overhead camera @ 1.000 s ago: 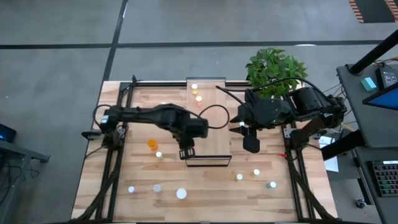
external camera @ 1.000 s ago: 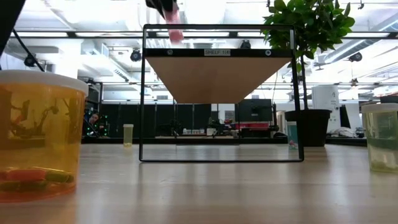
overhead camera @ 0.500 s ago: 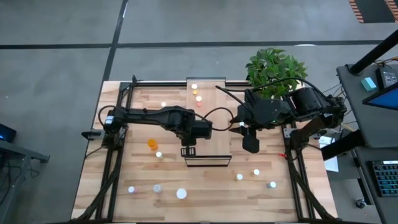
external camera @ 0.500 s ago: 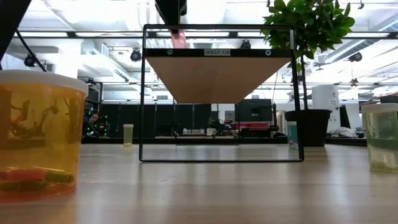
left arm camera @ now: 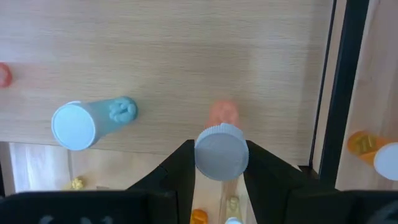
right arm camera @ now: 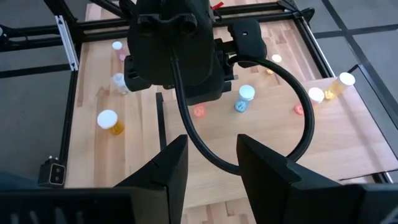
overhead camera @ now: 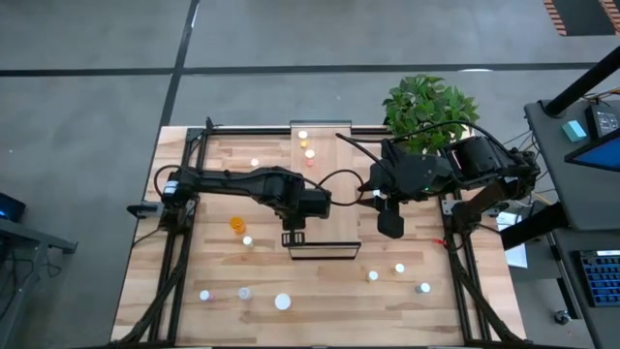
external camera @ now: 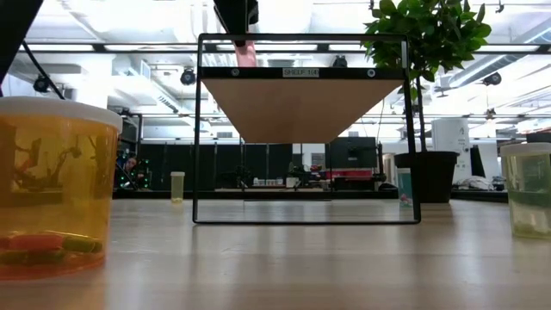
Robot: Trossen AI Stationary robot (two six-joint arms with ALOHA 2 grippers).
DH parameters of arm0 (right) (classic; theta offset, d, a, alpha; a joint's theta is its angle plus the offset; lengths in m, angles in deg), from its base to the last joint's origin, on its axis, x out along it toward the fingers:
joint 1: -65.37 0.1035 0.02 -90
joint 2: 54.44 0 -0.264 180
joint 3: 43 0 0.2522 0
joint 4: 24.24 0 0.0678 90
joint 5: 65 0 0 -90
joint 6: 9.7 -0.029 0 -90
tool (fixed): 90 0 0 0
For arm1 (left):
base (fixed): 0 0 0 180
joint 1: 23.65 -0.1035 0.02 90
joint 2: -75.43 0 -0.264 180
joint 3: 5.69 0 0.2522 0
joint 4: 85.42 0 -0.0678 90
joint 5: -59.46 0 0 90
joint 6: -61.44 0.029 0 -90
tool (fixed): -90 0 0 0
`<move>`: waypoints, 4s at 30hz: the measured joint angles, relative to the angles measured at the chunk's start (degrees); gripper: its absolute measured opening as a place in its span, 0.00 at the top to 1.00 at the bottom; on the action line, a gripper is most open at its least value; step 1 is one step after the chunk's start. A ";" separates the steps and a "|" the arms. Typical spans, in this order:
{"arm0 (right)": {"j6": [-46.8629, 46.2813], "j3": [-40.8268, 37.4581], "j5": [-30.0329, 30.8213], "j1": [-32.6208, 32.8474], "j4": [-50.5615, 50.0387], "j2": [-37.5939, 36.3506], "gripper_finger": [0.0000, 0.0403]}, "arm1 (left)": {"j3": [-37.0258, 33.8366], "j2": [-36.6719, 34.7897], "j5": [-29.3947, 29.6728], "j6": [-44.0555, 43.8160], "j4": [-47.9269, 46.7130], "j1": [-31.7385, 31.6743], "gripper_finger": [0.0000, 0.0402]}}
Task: Pick and place medicine bottles onto shelf by color
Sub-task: Put the red bottle on the shelf, then put the top blue bottle on the shelf
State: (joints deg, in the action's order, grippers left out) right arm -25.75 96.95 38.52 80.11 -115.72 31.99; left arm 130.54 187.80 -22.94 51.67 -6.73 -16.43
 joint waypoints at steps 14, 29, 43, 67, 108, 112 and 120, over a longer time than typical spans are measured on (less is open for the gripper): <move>-0.02 0.00 0.02 0.00 0.02 0.00 0.68 | -0.52 0.00 -0.02 -0.34 1.05 -0.02 0.66; 0.00 0.00 0.07 0.00 0.03 0.00 0.68 | -0.52 -0.61 0.13 -0.39 1.55 -0.02 0.66; -3.03 0.00 0.07 0.00 -0.66 -1.88 0.68 | 1.98 -9.35 -0.15 1.63 3.16 0.00 0.66; -30.83 -30.89 0.00 6.38 2.30 -15.02 0.68 | -0.48 -23.38 4.92 2.70 6.76 0.02 0.66; -71.66 -88.11 3.38 4.23 25.80 -33.80 0.49 | -0.52 -24.33 15.68 5.99 8.26 -0.13 0.66; -70.89 -89.46 10.20 1.76 28.71 -33.79 0.42 | -0.52 -24.33 17.95 6.58 8.73 -0.13 0.66; -66.20 -90.07 13.56 -9.74 34.30 -33.77 0.33 | -0.52 -24.46 21.87 7.77 10.14 -0.13 0.66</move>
State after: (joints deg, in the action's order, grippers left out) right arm -91.95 6.88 52.08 70.38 -81.42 -1.78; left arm 130.02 163.35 -1.07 59.44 3.41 -16.56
